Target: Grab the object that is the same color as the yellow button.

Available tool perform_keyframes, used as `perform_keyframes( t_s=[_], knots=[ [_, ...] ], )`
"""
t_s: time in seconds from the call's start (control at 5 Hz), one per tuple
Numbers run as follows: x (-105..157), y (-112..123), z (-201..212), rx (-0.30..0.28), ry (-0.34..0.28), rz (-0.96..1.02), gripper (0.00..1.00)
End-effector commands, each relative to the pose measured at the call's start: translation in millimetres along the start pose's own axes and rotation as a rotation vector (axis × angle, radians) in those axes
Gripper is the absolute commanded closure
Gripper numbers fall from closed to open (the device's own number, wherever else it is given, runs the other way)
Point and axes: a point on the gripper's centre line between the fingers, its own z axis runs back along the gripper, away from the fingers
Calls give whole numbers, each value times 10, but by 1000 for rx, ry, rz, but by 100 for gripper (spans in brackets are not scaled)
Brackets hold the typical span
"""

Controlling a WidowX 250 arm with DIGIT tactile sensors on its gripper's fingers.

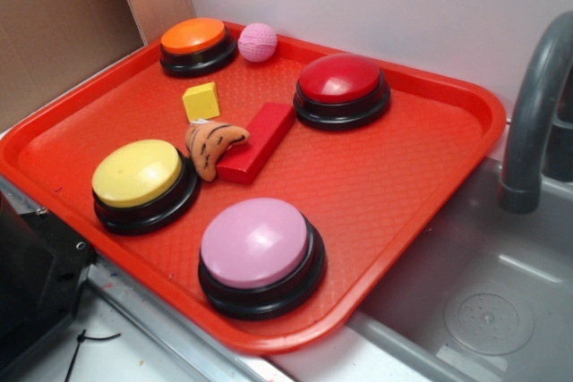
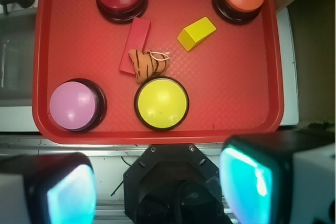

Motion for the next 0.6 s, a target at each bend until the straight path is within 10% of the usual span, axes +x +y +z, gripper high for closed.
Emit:
perform_keyframes(
  t_s=[0.0, 0.4],
  knots=[
    [0, 0, 0, 0, 0, 0, 0],
    [246, 216, -178, -51, -60, 264, 0]
  ],
)
